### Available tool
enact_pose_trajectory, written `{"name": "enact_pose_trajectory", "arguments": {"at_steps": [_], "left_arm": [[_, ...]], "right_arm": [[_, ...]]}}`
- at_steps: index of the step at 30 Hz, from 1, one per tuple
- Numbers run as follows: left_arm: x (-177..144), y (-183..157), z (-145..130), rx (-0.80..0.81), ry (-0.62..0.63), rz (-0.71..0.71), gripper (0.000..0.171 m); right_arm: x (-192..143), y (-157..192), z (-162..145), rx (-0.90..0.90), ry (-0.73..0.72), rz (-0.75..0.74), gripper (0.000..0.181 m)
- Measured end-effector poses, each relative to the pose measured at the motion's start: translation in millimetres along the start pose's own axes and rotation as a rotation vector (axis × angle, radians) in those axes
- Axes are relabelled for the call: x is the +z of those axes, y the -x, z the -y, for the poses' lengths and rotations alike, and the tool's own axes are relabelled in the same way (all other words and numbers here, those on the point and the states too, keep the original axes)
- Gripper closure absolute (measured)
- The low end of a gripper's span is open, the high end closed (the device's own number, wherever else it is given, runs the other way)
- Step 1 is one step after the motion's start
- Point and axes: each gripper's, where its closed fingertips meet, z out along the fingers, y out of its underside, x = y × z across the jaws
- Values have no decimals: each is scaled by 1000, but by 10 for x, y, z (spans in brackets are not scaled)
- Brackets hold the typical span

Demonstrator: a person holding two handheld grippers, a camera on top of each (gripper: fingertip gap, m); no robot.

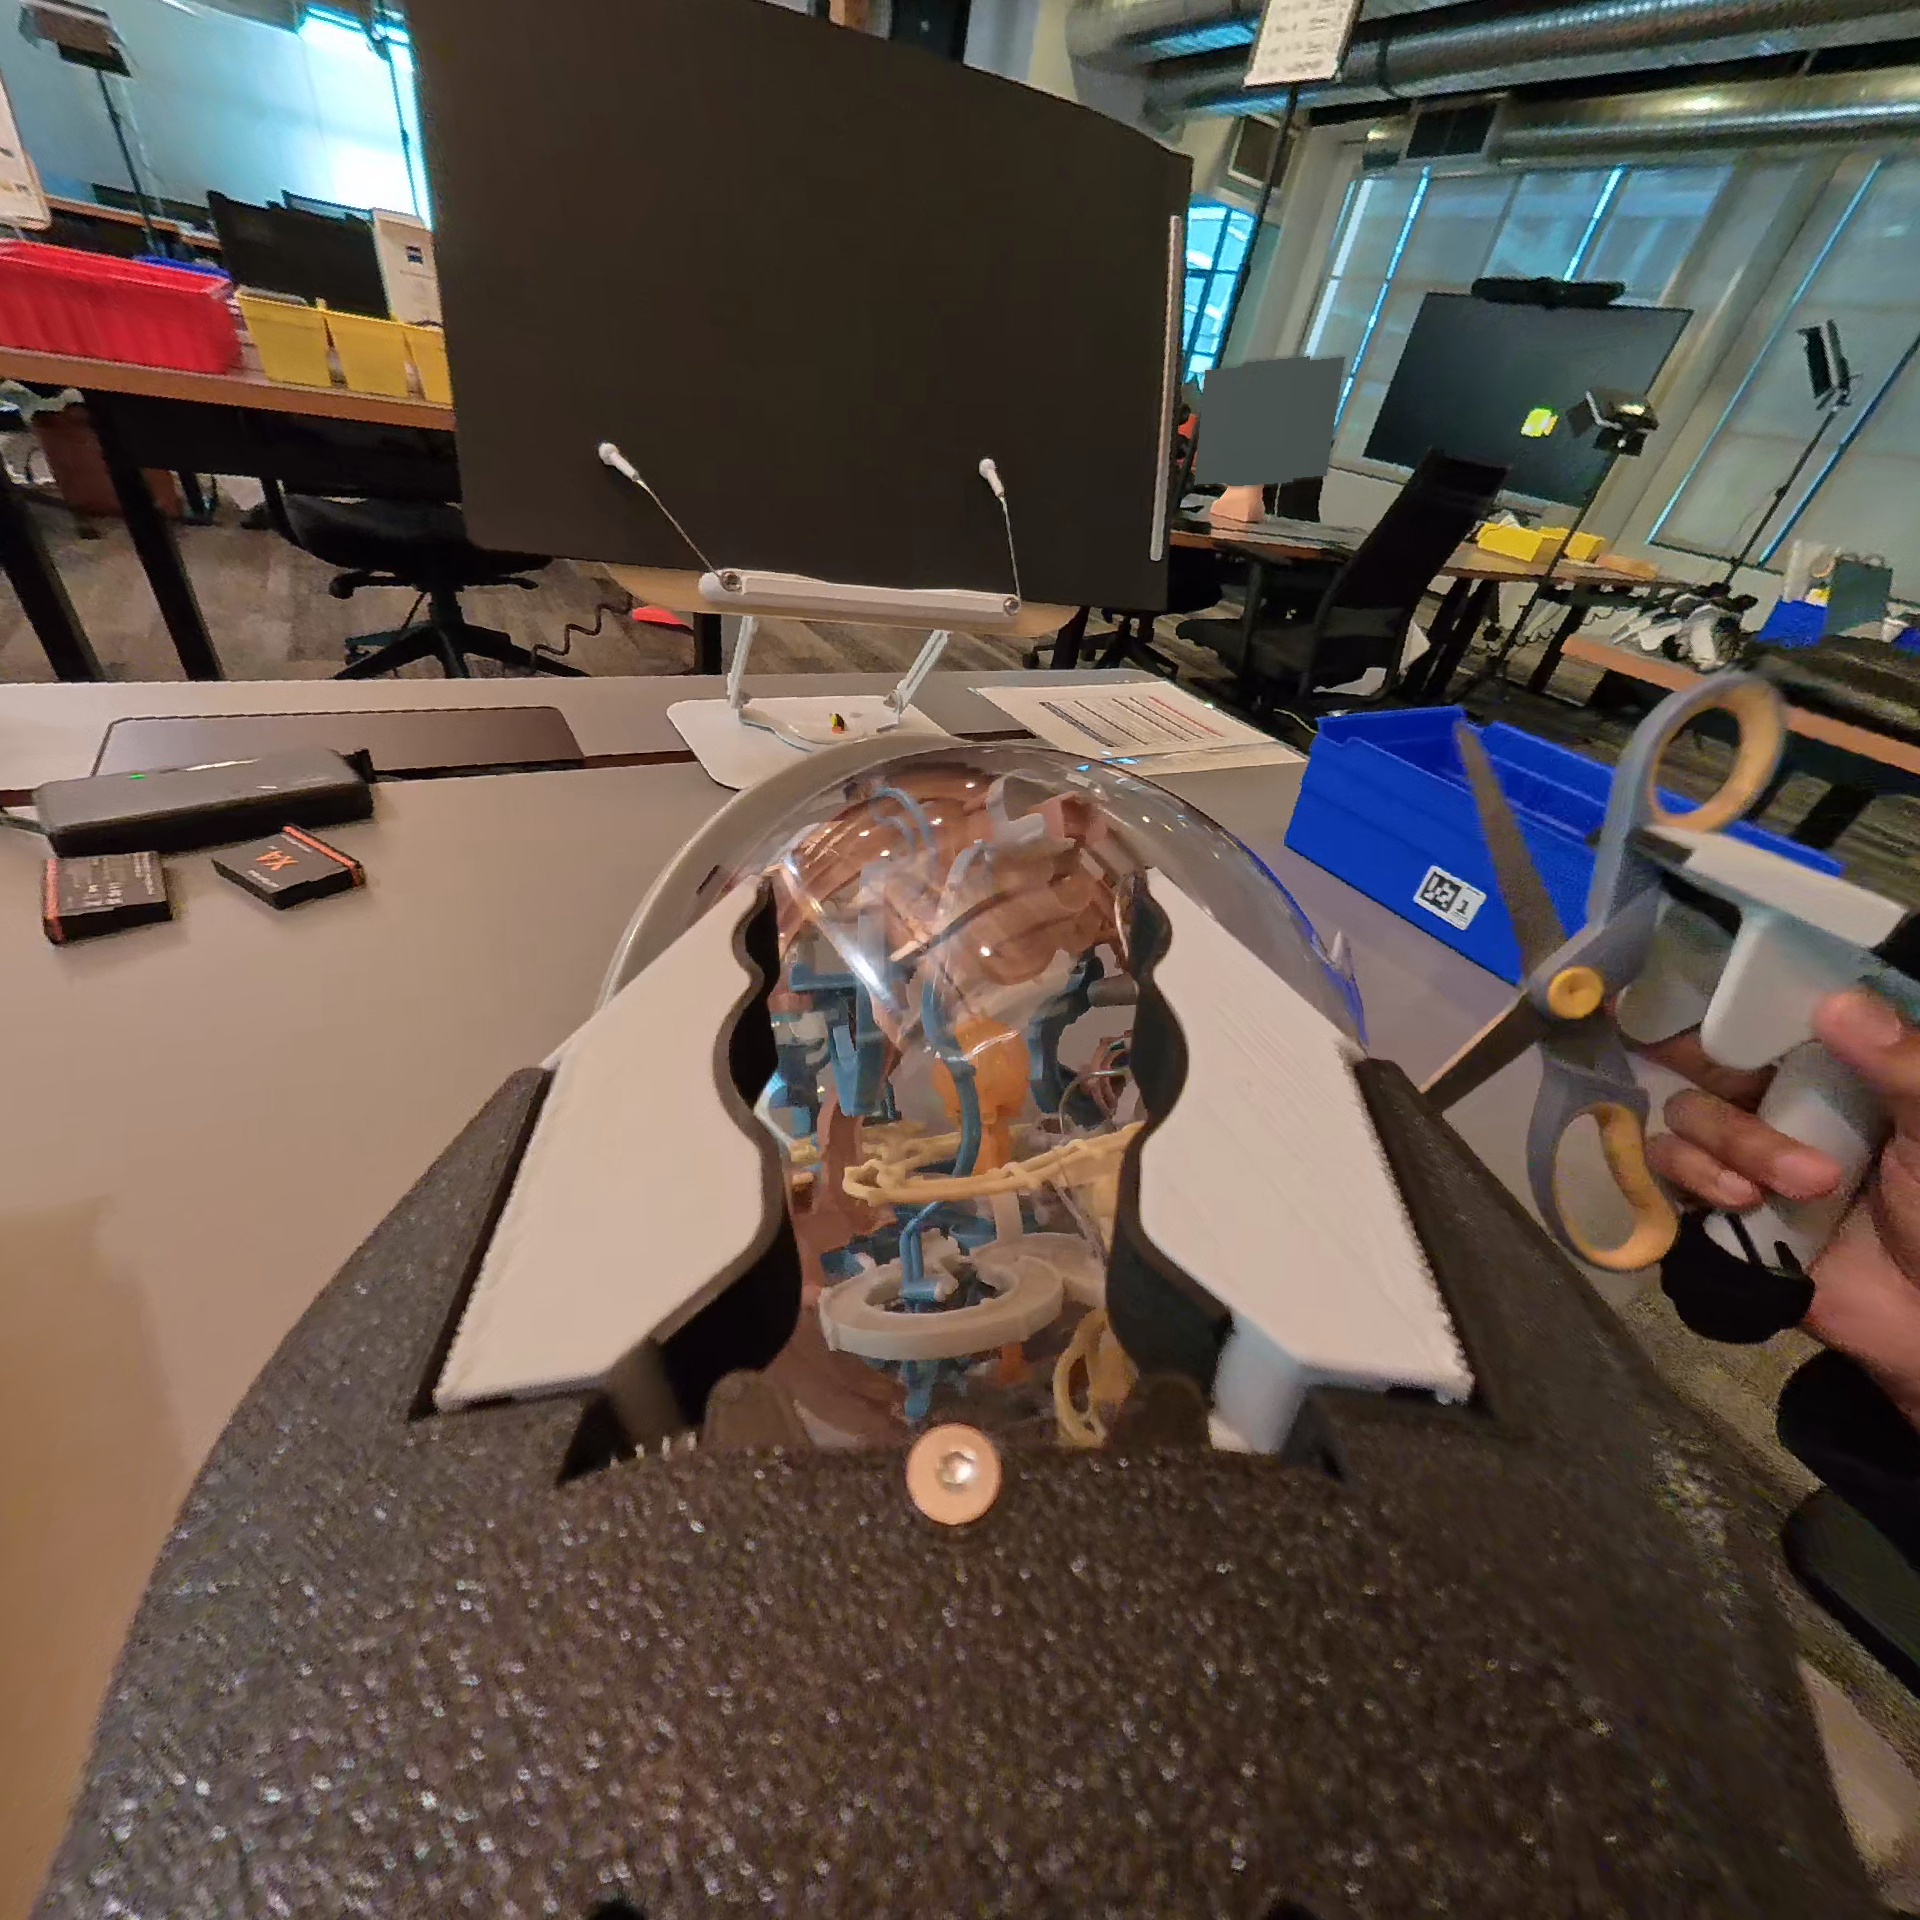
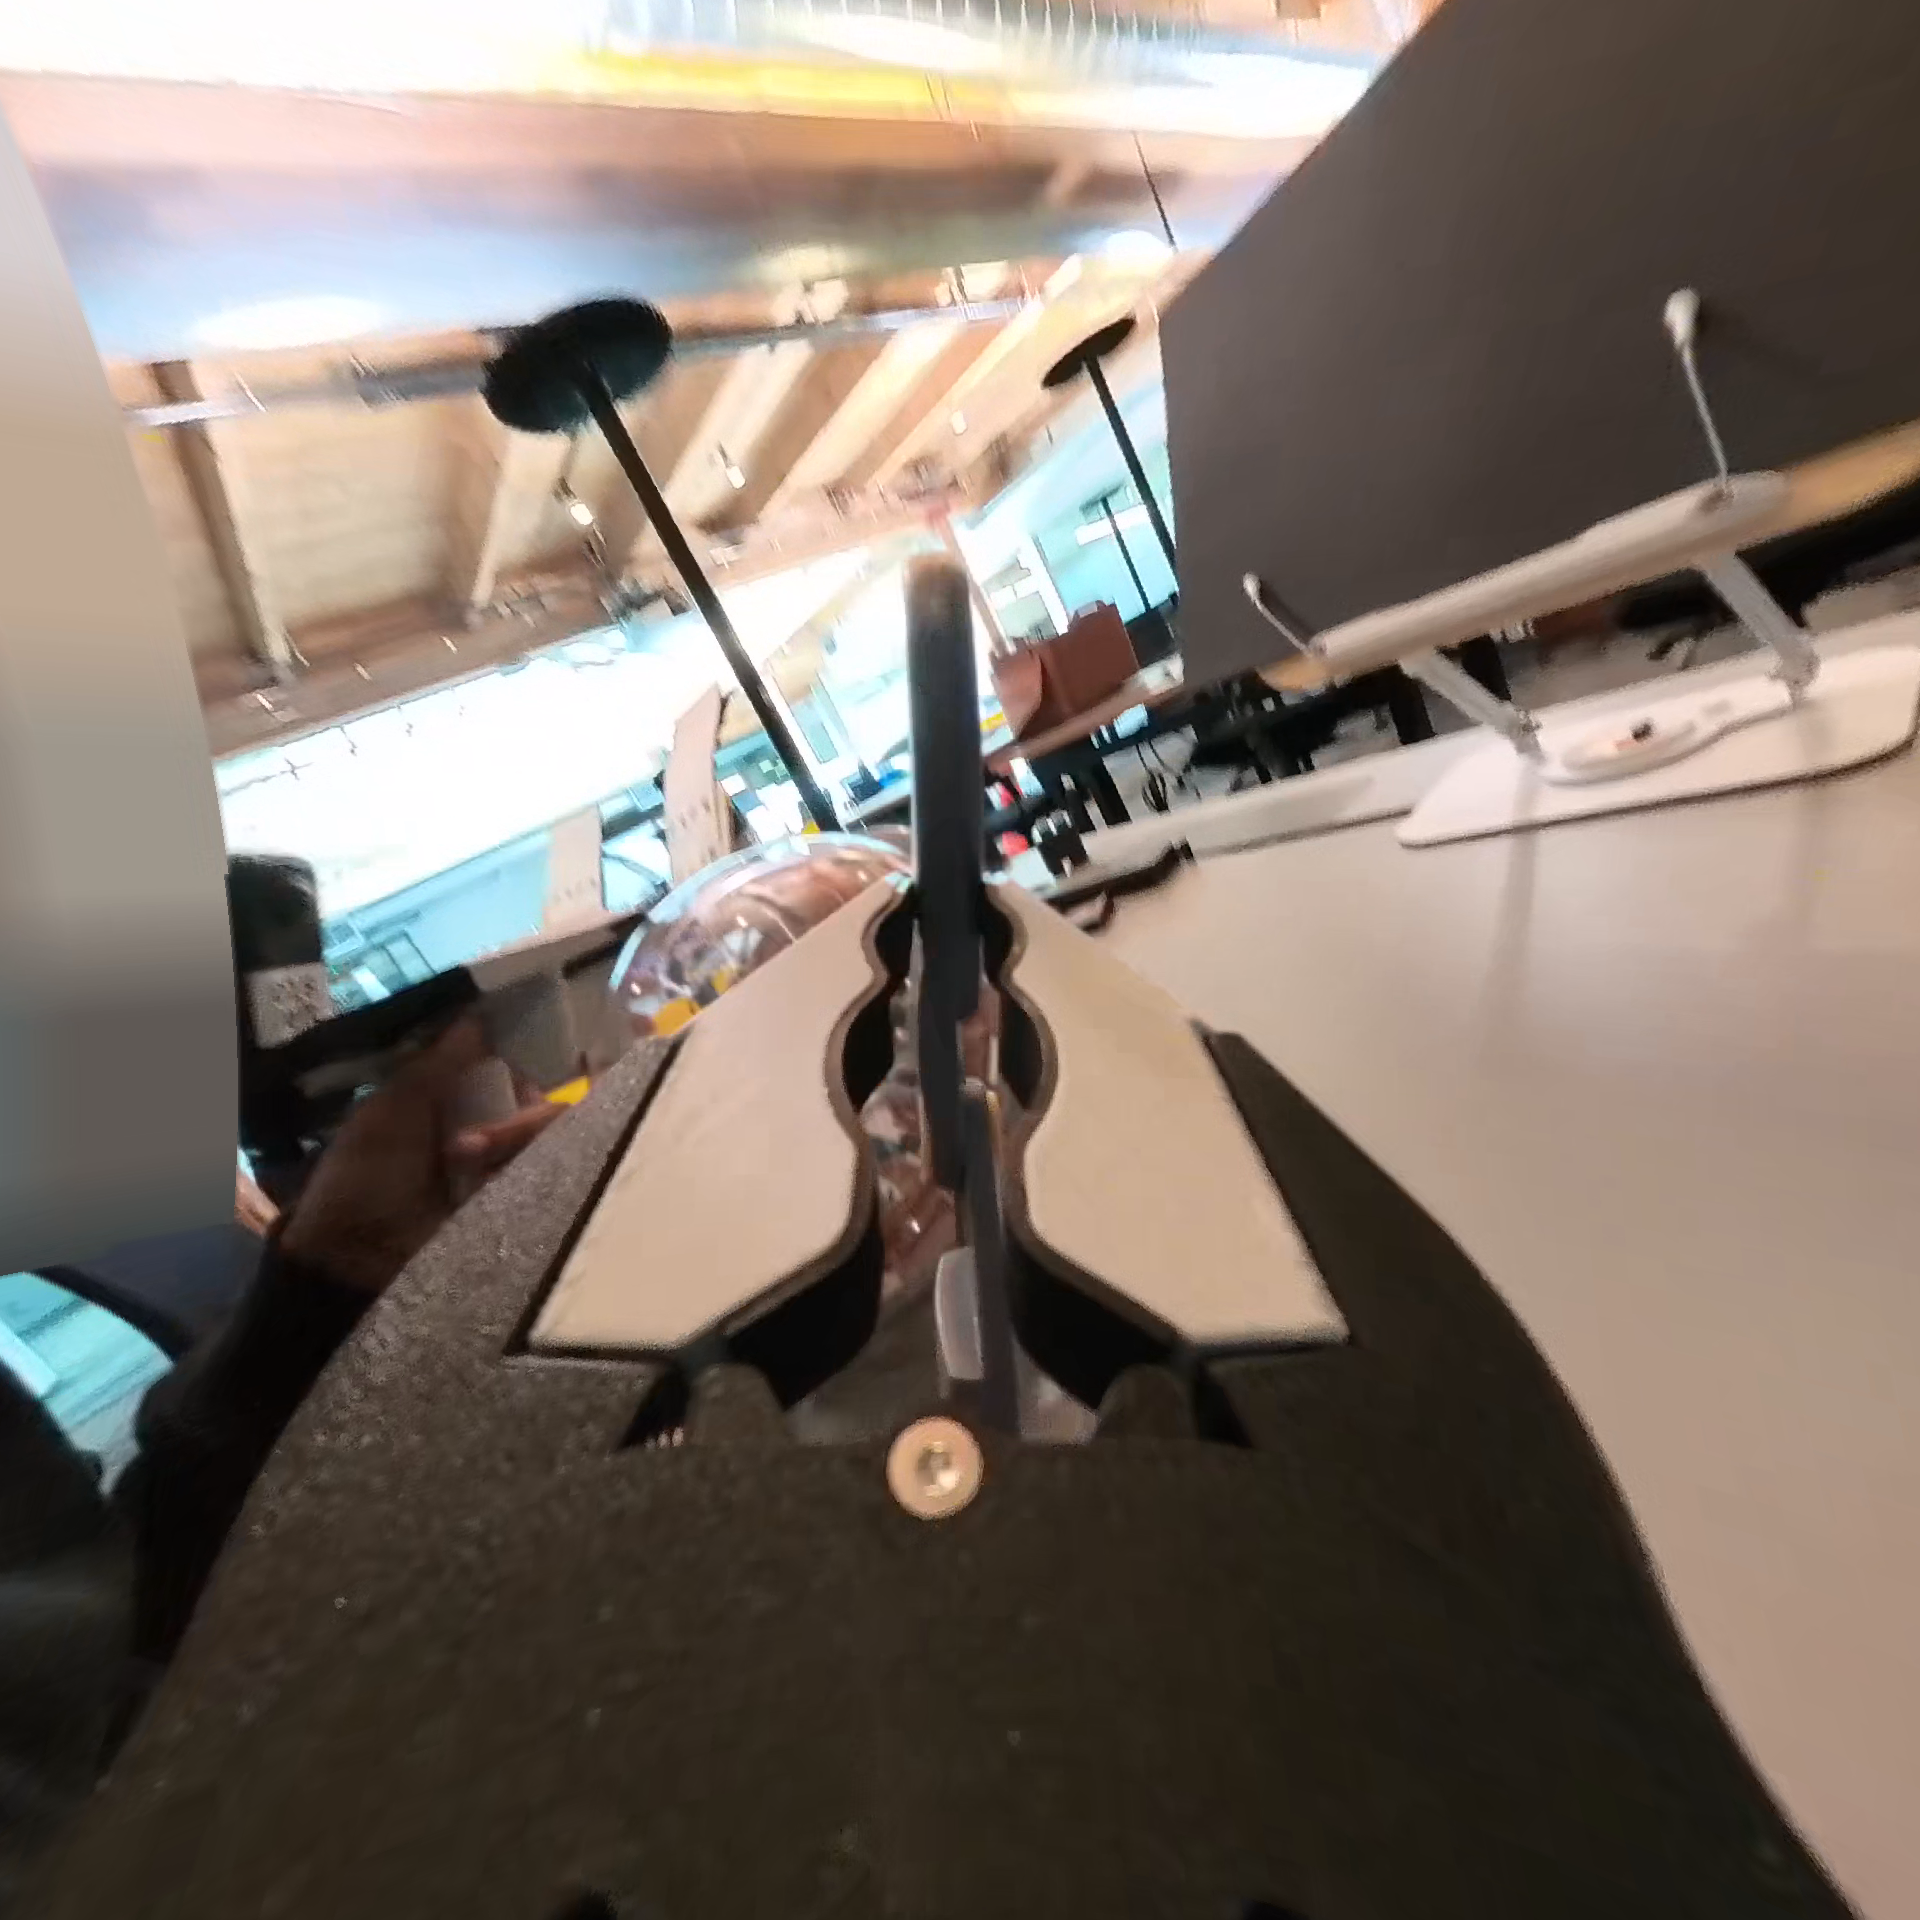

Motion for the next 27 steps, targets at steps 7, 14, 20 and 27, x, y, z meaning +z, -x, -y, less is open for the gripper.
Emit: {"name": "enact_pose_trajectory", "arguments": {"at_steps": [7, 14, 20, 27], "left_arm": [[-27, 182, 36, -2, -15, 61, 106], [-20, 293, 51, -12, -25, 94, 107], [15, 309, 54, -10, -22, 102, 109], [61, 309, 55, -3, -15, 105, 109]], "right_arm": [[11, -555, -404, 109, 172, -201, 170], [-91, -958, -502, 160, 195, -328, 169], [-228, -1327, -671, 231, 282, -455, 160], [-429, -1521, -914, 280, 481, -536, 148]]}}
